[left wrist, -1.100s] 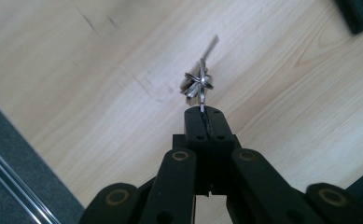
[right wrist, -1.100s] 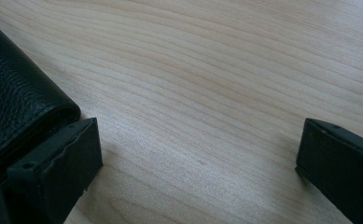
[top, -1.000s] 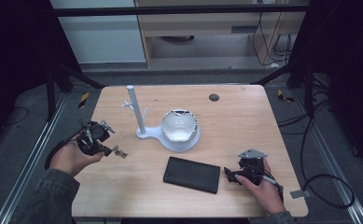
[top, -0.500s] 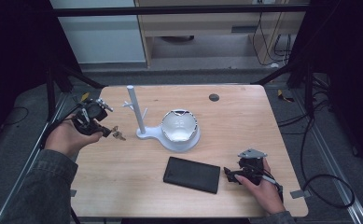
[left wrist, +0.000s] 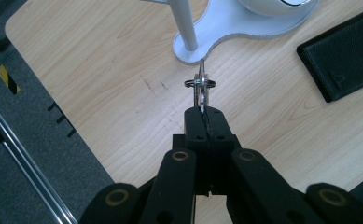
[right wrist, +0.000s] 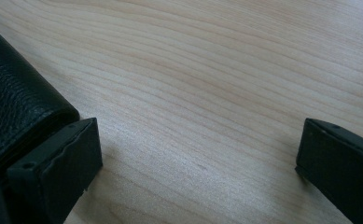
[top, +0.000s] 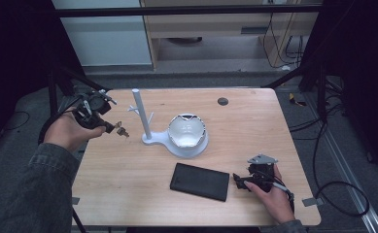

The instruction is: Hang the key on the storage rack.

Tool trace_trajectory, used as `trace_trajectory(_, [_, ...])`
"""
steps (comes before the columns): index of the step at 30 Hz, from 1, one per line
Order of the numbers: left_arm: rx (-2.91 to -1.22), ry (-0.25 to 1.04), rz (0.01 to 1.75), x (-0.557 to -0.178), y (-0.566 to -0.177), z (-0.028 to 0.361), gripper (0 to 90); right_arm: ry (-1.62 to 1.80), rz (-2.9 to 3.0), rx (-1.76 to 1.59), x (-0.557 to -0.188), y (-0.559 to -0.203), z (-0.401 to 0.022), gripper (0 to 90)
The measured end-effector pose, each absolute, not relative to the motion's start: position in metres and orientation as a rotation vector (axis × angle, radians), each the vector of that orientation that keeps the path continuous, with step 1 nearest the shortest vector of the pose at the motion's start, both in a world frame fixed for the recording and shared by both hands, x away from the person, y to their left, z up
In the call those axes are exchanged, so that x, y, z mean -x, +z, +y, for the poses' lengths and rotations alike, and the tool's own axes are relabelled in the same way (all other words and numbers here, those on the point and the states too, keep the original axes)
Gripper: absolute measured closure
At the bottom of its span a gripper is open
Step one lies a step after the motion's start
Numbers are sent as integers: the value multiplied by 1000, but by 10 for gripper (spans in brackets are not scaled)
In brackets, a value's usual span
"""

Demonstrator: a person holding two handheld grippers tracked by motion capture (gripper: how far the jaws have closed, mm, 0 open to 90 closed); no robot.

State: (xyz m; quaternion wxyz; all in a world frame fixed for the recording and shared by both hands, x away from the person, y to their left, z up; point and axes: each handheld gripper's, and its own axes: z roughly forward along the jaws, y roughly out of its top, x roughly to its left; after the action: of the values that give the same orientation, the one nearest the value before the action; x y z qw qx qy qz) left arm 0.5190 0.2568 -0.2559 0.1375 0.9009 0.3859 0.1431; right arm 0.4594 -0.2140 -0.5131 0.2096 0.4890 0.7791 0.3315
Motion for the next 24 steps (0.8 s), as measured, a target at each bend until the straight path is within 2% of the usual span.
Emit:
trace_trajectory(11, [-2561,468,1170,-531,-239,262,900,919,2164,-1363,-460,-513,-212,3])
trace_trajectory(24, [-2592,492,1139,-545,-239,239,899,917,2170,-1354,-460,-513,-212,3])
